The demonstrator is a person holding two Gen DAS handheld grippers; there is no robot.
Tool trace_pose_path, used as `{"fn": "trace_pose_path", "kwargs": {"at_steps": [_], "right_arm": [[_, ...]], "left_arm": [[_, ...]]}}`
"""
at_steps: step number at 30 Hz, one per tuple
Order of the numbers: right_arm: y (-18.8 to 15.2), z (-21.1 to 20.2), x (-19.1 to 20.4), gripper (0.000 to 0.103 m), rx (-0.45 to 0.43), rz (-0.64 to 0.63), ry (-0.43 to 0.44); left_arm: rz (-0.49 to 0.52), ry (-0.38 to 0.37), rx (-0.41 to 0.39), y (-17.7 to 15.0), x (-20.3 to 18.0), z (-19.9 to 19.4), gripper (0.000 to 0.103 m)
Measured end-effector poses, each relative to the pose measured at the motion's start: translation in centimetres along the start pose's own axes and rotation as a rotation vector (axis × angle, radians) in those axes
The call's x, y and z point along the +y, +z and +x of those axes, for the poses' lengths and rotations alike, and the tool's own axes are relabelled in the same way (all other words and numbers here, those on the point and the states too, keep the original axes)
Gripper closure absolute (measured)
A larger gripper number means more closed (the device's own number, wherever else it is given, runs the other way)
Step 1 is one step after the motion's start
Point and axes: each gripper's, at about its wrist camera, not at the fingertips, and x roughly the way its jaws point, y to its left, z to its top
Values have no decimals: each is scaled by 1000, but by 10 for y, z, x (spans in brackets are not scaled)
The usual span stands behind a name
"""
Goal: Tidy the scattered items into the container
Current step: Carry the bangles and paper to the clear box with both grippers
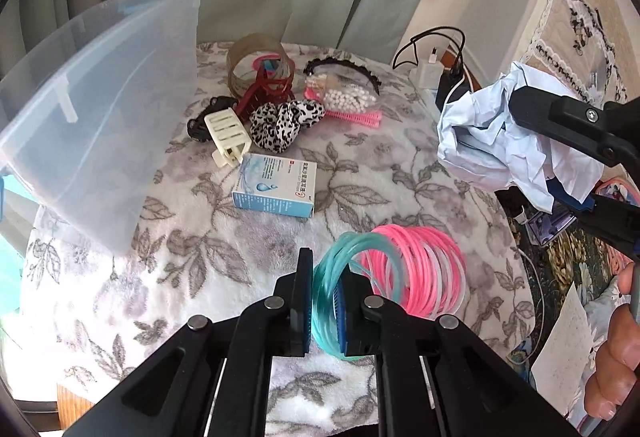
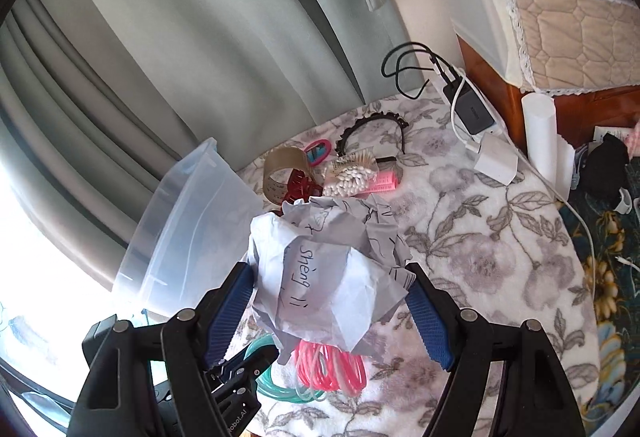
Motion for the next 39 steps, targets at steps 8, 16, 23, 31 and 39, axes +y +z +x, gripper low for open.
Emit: {"fn": "trace_pose_path", "kwargs": {"at_steps": [8,16,23,31,39], "right_arm": [[-3,-37,32,24,-72,-55,16],[-3,-59,71,24,-123,-130,46],[-2,-62,108,24,-152,-196,83],[0,-54,144,24,-155,-264,120],[3,-31,176,24,-134,-333,155]], "left_arm": [[-26,-3,-138,4,6,-59,94],[-108,18,-288,22,36,-107,94],[-196,62,-421,37,76,-154,94],[-292,135,-529,48,120,-187,94],[-373,174,-580,53,159,-197,94]]}}
